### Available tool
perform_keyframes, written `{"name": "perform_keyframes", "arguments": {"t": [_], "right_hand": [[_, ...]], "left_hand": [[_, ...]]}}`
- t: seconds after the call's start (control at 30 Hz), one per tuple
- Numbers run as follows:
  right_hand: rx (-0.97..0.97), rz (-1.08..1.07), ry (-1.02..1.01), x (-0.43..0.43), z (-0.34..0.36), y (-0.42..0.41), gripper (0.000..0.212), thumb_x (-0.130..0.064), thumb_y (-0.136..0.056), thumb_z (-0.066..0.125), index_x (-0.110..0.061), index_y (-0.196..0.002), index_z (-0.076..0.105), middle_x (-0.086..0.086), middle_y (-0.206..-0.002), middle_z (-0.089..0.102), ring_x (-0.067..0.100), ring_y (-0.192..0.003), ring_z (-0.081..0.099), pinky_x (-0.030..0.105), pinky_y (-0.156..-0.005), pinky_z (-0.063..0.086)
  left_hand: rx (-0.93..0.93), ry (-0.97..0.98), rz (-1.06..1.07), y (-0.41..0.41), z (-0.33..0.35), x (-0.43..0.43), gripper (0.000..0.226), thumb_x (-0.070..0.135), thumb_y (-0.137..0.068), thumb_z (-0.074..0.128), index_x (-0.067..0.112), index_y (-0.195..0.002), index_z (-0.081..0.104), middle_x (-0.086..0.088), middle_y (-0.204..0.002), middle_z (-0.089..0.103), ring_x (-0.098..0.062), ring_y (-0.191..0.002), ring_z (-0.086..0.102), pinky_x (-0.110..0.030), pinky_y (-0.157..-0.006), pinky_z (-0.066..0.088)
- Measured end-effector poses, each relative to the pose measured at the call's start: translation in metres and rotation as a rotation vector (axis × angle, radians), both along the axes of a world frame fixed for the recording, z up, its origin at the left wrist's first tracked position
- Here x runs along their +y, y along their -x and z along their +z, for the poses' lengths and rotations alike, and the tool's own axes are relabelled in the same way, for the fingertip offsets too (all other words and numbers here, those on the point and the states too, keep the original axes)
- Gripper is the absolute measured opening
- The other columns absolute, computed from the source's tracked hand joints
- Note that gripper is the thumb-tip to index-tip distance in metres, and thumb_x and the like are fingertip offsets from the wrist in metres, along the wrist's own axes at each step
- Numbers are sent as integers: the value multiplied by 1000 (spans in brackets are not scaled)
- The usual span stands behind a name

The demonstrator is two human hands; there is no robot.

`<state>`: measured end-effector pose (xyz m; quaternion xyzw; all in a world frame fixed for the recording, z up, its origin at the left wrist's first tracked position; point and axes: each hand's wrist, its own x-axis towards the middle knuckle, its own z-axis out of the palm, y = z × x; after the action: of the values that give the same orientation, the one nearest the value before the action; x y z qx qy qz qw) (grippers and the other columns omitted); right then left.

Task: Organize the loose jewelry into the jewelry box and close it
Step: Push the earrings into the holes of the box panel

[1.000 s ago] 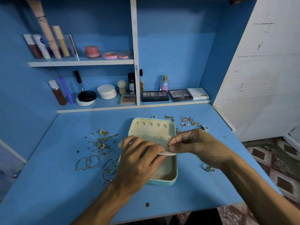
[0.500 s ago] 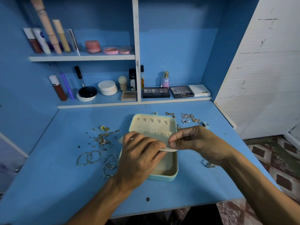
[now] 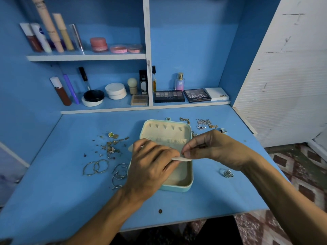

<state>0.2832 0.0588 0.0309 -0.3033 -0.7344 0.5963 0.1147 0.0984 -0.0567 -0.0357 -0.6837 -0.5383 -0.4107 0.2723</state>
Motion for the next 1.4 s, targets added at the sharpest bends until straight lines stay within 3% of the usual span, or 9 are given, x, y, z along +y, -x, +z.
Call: {"name": "perform_keyframes", "arguments": {"t": [0.27, 0.4, 0.53, 0.6, 0.83, 0.9, 1.03, 1.17, 1.4], "right_hand": [[-65, 34, -88, 3, 4, 3, 10, -4, -88, 72, -10, -92, 79, 6, -95, 77, 10, -93, 68, 28, -98, 52], [-153, 69, -176, 2, 10, 6, 13, -5, -88, 70, -14, -89, 80, 2, -90, 77, 5, -87, 65, 28, -90, 51], [-168, 135, -276, 3, 19, 8, 12, -8, -88, 72, -18, -90, 77, 3, -88, 74, 25, -85, 64, 47, -89, 52], [-164, 161, -309, 3, 24, 8, 11, -5, -88, 71, -16, -90, 75, 4, -88, 73, 27, -84, 63, 51, -88, 50], [-393, 274, -417, 7, 33, 24, 12, -19, -84, 64, -26, -79, 72, -6, -82, 69, 13, -81, 61, 45, -89, 53], [-426, 292, -424, 8, 35, 27, 11, -22, -83, 65, -28, -78, 72, -7, -82, 69, 17, -84, 62, 46, -89, 53], [-420, 319, -428, 8, 37, 27, 13, -18, -82, 66, -27, -80, 74, -4, -85, 72, 21, -92, 65, 48, -93, 53], [-346, 306, -423, 9, 37, 22, 16, -11, -87, 64, -23, -86, 74, -3, -87, 73, 20, -91, 67, 43, -92, 54], [-325, 323, -445, 14, 37, 21, 17, -11, -88, 64, -26, -86, 73, -5, -86, 72, 20, -88, 67, 46, -91, 54]], "left_hand": [[13, -17, 0, 1, 0, 1, 17, 32, -94, 73, 19, -83, 73, 12, -82, 70, -19, -76, 64, -39, -77, 42], [13, -15, -13, 1, 0, 1, 15, 31, -94, 73, 21, -83, 72, 13, -82, 70, -18, -76, 64, -38, -77, 41], [-5, -5, 2, -1, 2, 1, 19, 32, -96, 70, 20, -81, 73, 13, -81, 70, -17, -76, 64, -39, -76, 42], [-6, -6, -4, 0, 3, 2, 21, 33, -97, 68, 20, -82, 73, 12, -81, 71, -17, -76, 64, -39, -77, 42], [-4, 14, -24, 1, 2, 2, 17, 33, -96, 69, 19, -86, 71, 11, -82, 71, -18, -78, 64, -37, -80, 39], [-1, 13, -24, 1, 2, 2, 16, 34, -96, 69, 20, -87, 70, 11, -82, 71, -17, -77, 64, -37, -80, 39], [5, 25, -20, 1, 1, 1, 12, 30, -92, 75, 21, -85, 71, 14, -82, 70, -17, -76, 63, -37, -79, 38], [-10, 5, -7, -1, 6, 3, 14, 31, -90, 77, 20, -82, 74, 14, -80, 70, -17, -75, 63, -39, -77, 41], [-5, 12, -26, 1, 10, 6, 15, 33, -91, 75, 20, -83, 74, 14, -82, 71, -16, -77, 64, -39, -79, 42]]}}
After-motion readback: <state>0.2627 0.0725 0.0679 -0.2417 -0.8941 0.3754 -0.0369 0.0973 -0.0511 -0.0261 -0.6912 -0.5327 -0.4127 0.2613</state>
